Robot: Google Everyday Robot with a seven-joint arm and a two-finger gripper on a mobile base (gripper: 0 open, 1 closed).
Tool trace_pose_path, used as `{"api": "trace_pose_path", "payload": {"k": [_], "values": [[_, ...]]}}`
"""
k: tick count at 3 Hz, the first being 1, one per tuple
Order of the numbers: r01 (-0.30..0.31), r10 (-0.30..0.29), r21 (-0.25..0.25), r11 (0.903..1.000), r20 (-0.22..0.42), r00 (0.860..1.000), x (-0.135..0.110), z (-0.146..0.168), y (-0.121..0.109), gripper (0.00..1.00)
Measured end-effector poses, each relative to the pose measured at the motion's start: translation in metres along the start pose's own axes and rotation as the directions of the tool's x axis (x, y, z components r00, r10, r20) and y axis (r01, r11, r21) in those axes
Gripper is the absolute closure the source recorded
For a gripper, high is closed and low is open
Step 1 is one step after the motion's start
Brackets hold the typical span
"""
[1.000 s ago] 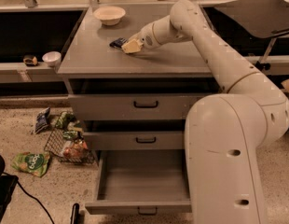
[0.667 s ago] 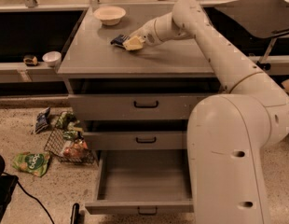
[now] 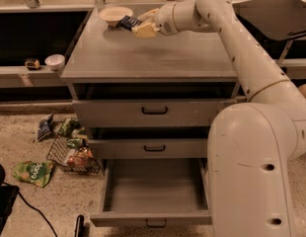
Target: Place rxbar blueberry into bottom drawer
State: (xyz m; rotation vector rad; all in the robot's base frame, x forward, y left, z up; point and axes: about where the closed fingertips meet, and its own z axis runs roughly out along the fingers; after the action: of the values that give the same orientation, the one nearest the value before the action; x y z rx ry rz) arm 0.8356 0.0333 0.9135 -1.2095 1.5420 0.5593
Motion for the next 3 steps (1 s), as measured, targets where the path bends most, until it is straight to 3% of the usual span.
{"api": "trace_pose_path", "payload": {"k": [2,3], "values": [[0.005,-0.005,-0.003,1.0,0.001,1.0,-0.001,0.004,0.001,1.0],[0.078,-0.075,-0.108,0.9911,0.034,0.997,-0.012,0.003,0.034,1.0]]}}
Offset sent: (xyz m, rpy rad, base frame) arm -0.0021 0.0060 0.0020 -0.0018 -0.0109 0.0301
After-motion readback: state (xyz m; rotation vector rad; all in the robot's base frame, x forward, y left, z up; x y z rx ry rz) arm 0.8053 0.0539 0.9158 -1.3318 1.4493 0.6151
